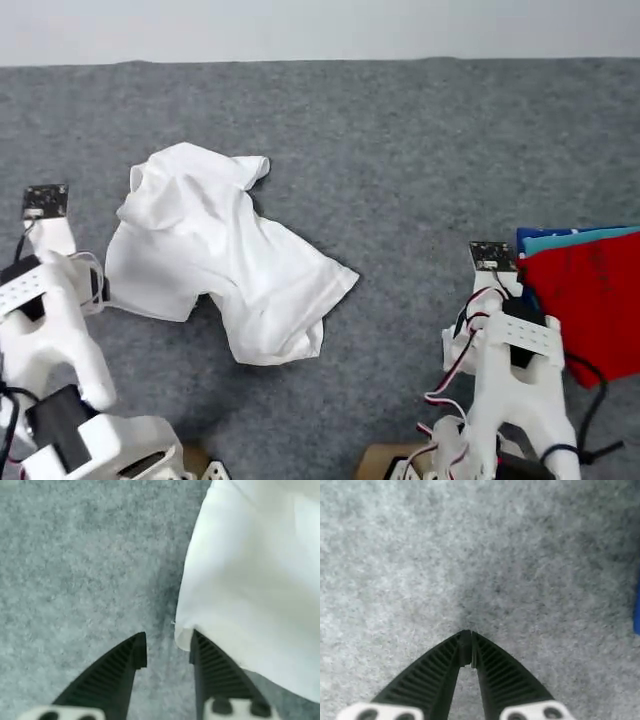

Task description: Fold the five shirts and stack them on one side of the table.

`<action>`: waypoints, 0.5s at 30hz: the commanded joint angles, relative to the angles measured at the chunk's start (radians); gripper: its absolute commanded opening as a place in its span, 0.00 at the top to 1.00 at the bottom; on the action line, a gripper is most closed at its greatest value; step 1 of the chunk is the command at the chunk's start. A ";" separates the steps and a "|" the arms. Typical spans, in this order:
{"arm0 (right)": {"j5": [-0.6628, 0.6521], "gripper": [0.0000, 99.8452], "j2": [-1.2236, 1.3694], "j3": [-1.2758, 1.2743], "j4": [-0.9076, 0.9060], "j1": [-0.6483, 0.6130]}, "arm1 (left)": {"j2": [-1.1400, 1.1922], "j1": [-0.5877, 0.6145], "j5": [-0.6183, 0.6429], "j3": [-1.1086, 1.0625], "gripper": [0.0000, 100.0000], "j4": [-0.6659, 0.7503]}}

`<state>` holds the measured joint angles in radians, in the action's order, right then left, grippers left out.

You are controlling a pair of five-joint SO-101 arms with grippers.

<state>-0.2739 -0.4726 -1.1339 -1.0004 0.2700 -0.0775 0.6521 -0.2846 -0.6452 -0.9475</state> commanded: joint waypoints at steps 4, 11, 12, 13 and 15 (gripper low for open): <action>-0.006 0.99 -0.010 -0.029 0.130 -0.010 | -0.002 -0.068 -0.003 0.036 0.82 -0.011; -0.006 0.99 -0.021 -0.095 0.213 -0.044 | 0.000 -0.095 0.029 0.042 0.82 0.011; -0.006 0.99 -0.021 -0.098 0.213 -0.056 | 0.000 -0.095 0.029 0.044 0.82 0.011; -0.008 0.99 -0.016 -0.100 0.213 -0.067 | 0.000 -0.095 0.029 0.044 0.82 0.011; -0.008 0.99 -0.016 -0.100 0.211 -0.076 | 0.000 -0.095 0.029 0.042 0.82 0.018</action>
<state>-0.2754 -0.4910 -1.2259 -0.8209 0.2348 -0.0775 0.5646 -0.2631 -0.6437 -0.9475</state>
